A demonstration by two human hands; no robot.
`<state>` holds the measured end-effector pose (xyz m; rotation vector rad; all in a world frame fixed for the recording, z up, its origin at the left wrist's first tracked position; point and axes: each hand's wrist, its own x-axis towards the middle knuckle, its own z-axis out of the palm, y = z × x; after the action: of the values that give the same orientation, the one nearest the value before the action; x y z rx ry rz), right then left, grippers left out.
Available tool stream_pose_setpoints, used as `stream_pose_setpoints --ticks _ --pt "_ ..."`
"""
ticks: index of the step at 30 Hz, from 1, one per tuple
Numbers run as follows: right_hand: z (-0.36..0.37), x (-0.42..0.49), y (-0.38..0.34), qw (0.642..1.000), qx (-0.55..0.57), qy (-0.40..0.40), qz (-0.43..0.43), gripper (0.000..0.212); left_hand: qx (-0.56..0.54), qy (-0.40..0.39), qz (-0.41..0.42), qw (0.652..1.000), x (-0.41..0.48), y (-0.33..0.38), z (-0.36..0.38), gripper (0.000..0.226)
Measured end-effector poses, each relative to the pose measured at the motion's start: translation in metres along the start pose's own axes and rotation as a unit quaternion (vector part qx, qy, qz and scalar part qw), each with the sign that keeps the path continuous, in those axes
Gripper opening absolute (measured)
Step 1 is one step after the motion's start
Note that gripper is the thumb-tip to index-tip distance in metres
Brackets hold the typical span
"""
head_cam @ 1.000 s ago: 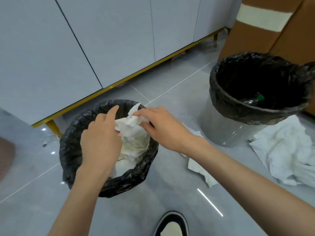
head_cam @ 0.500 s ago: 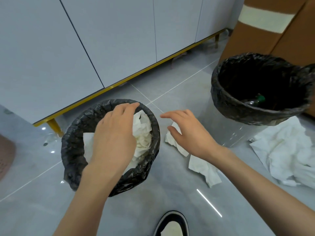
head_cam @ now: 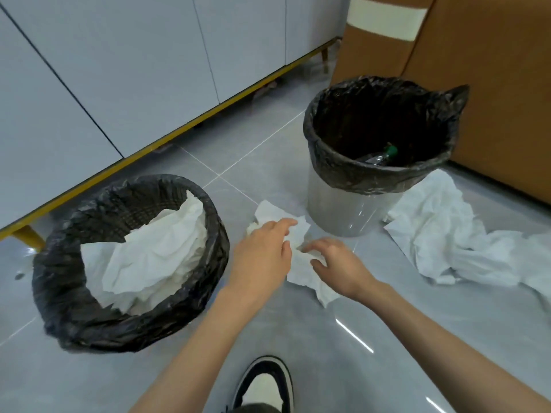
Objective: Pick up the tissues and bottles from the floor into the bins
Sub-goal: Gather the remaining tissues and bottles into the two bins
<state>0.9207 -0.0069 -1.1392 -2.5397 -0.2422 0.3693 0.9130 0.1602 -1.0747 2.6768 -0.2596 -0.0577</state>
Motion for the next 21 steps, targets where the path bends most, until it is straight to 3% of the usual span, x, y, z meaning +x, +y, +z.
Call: stream_pose_setpoints --ticks 5,10,15,21 --pt "0.027 -0.018 0.032 0.995 -0.016 -0.089 0.049 0.041 -0.006 -0.140 -0.023 0.990 -0.004 -0.010 0.068 0.045" --pt "0.045 -0.034 0.059 0.980 -0.044 -0.172 0.092 0.047 0.041 -0.191 0.001 0.981 -0.013 -0.009 0.107 0.051" --pt "0.049 -0.049 0.079 0.979 -0.077 -0.166 0.088 0.040 0.083 -0.242 0.026 0.966 -0.002 0.001 0.128 0.061" --pt "0.039 -0.067 0.108 0.988 -0.015 -0.104 0.116 0.034 0.157 -0.262 0.037 0.952 0.006 0.008 0.152 0.061"
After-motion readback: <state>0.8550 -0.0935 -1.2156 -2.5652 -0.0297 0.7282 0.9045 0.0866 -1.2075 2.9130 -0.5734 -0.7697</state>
